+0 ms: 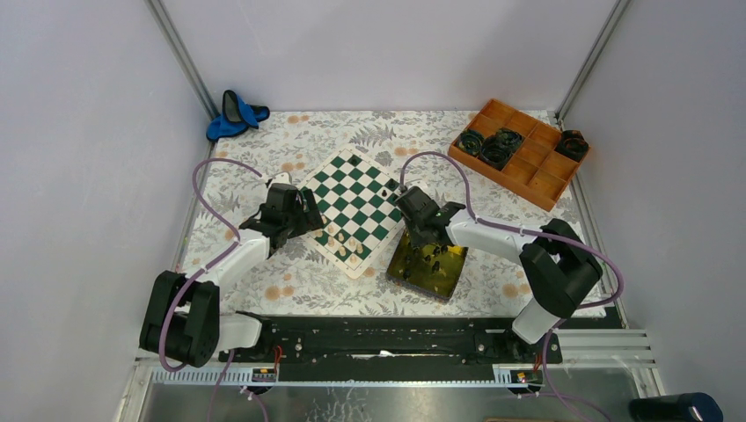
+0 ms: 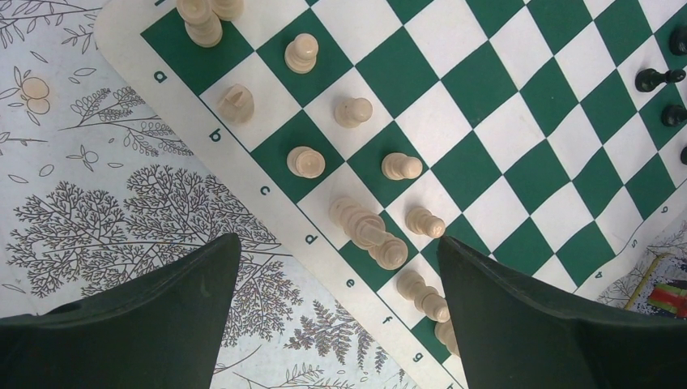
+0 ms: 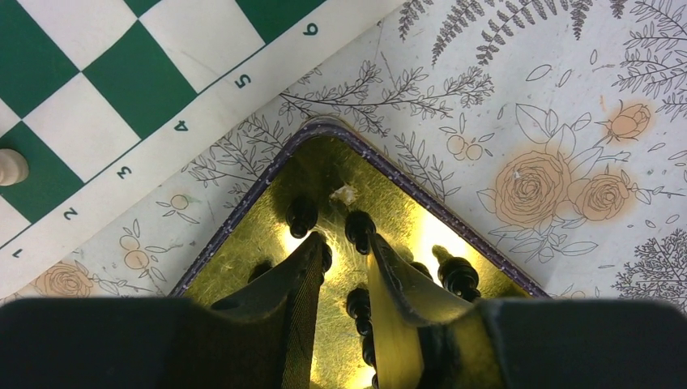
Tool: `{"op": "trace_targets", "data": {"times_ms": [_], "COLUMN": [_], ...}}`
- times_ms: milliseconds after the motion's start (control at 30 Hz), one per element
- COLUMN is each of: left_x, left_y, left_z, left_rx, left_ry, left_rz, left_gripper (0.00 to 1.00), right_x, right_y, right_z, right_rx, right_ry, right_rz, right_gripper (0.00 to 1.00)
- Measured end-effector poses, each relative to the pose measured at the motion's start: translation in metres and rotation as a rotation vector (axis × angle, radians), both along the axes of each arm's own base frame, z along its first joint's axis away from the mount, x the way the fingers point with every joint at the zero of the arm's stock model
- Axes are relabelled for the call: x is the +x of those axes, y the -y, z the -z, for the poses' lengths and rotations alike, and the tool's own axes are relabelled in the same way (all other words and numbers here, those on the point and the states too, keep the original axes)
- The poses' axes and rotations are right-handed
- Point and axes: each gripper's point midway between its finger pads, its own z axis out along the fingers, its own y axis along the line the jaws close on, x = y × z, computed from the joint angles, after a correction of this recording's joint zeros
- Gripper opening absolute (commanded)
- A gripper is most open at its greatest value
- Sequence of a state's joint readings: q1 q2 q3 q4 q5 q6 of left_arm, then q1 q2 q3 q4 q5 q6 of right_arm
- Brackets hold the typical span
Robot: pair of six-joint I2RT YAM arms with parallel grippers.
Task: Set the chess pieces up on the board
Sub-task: Pick up the chess piece from the storage box.
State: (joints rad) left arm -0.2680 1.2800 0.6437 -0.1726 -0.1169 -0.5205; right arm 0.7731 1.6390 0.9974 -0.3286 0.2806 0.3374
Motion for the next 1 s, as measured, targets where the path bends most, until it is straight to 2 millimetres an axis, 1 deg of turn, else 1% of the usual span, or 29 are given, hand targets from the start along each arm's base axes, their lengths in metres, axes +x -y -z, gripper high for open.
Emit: {"op": "trace_targets", "data": {"times_ms": [433, 833, 1000], "left_x": [0.0, 0.0, 0.0], "left_y": [0.0, 0.0, 0.0], "left_z": [0.0, 0.0, 0.0], "left_rx": [0.0, 0.001, 0.001], "left_ry": [0.0, 0.0, 0.0], "left_rz": [0.0, 0.0, 0.0], "left_gripper": [0.99, 0.99, 0.99], "right_x": [0.004, 0.005, 0.005], "right_y": [0.007, 0.01, 0.01], "right_z": [0.002, 0.01, 0.011], "right_rx": [-0.004, -0.012, -0.01], "right_ry": [-0.006, -0.027, -0.031], "right_rz": [0.023, 0.038, 0.041], "right_gripper": [0.3, 0.22, 0.21]}}
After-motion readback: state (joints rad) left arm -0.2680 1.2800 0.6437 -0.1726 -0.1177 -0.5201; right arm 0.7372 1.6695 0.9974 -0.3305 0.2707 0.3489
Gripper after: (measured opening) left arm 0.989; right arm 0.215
